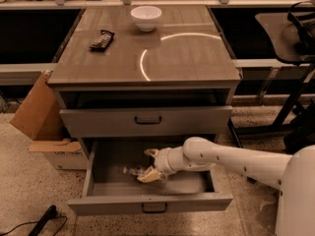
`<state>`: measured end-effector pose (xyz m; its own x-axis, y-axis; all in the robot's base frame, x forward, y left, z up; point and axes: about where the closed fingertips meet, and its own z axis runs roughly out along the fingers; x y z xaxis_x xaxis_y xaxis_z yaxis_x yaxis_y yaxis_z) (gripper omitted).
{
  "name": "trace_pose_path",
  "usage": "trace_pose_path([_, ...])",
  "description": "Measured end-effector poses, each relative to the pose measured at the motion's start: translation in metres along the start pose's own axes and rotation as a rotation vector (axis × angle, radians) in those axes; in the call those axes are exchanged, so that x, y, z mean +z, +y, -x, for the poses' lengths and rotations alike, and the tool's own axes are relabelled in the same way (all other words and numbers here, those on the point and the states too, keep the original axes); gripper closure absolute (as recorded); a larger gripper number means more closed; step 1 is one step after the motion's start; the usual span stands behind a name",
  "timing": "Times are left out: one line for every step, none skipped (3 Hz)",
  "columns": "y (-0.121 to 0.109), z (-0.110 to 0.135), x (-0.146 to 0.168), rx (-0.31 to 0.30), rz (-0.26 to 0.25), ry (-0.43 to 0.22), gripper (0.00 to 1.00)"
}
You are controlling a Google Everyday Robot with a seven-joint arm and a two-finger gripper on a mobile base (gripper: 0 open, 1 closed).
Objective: Place water bottle into middle drawer
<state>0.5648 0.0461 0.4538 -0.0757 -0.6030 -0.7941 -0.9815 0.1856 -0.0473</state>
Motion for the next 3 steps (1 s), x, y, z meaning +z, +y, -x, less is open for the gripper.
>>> trace_pose_path([-0.001,-0.001,-0.022,0.002,0.000,-0.031,0.00])
trace_pose_path([0.012,-0.001,-0.077,0.014,0.016,-0.079,0.00])
trace_pose_path([0.031,-0.002,-0.113,0.037,0.060,-0.080,0.00])
